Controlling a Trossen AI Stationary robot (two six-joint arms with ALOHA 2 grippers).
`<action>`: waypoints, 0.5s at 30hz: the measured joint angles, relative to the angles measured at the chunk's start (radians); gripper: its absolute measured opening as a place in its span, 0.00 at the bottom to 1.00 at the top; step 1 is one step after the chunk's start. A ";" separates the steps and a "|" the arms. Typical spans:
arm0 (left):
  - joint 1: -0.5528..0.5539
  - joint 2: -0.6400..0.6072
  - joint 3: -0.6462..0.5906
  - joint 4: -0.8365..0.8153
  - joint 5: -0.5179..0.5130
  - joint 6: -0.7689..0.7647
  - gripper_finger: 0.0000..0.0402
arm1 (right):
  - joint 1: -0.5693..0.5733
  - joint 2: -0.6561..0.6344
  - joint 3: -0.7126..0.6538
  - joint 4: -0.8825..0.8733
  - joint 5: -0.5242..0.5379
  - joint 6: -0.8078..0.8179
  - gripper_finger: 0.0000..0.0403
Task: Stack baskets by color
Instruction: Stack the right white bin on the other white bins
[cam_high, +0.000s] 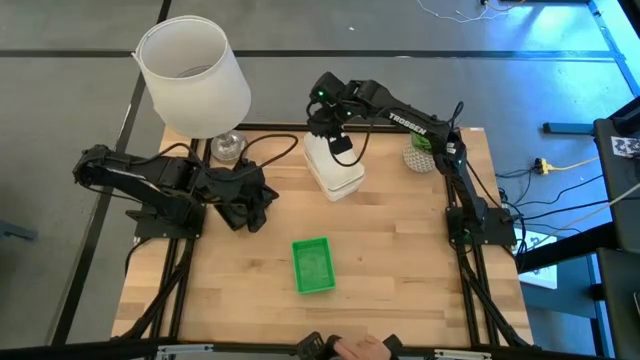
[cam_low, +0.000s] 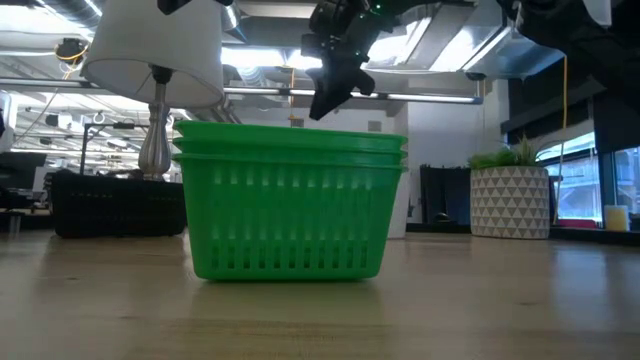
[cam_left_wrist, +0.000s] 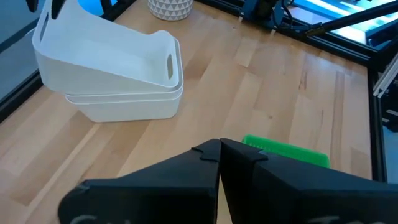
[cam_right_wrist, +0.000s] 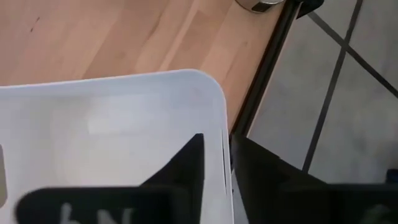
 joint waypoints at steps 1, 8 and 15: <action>0.000 0.000 0.000 0.000 0.000 0.000 0.00 | 0.002 0.000 0.000 0.000 0.000 -0.002 0.22; 0.000 0.000 0.000 0.000 0.000 0.000 0.00 | 0.020 -0.003 0.018 0.061 0.101 0.036 0.28; 0.000 0.000 0.000 -0.001 0.000 0.000 0.00 | 0.013 -0.002 -0.004 0.120 0.132 0.164 0.26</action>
